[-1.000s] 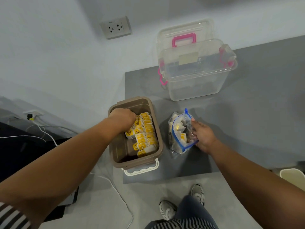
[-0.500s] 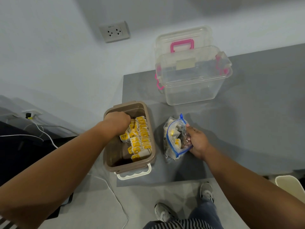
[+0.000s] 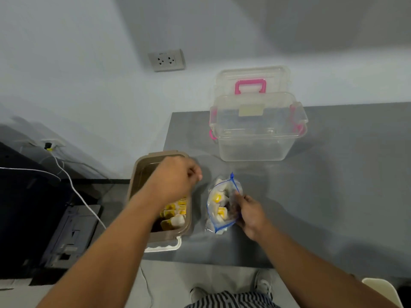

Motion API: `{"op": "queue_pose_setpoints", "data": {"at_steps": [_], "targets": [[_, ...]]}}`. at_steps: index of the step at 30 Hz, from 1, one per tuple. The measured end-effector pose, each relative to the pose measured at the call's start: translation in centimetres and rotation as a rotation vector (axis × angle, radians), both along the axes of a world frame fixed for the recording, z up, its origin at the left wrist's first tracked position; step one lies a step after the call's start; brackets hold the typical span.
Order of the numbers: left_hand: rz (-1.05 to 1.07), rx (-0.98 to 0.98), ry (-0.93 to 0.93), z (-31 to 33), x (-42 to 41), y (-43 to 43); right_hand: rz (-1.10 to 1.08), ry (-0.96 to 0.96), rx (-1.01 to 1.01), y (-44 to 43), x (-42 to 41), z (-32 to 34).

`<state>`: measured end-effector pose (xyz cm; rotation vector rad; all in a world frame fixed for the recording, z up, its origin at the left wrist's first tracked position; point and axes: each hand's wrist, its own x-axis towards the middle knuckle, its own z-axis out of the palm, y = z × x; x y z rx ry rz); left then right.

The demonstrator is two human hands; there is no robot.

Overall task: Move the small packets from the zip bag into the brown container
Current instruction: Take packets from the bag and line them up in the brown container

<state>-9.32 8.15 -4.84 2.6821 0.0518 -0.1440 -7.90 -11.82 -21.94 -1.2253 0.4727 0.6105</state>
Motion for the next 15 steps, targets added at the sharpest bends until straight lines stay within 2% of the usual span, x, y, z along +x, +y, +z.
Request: {"op": "queue_pose_setpoints", "data": {"at_steps": [4,10,15], "targets": [[0.005,-0.08,0.047,-2.6,0.0,-4.6,0.066,-0.071,-0.102,-0.8,0.2,-0.2],[0.017,-0.045,0.156,-7.4,0.9,-8.4,0.122,-0.062,-0.111,-2.4,1.2,0.3],[-0.008,0.145,0.23,-9.4,1.2,-9.1,0.102,-0.001,-0.037,-3.5,2.2,0.5]]}}
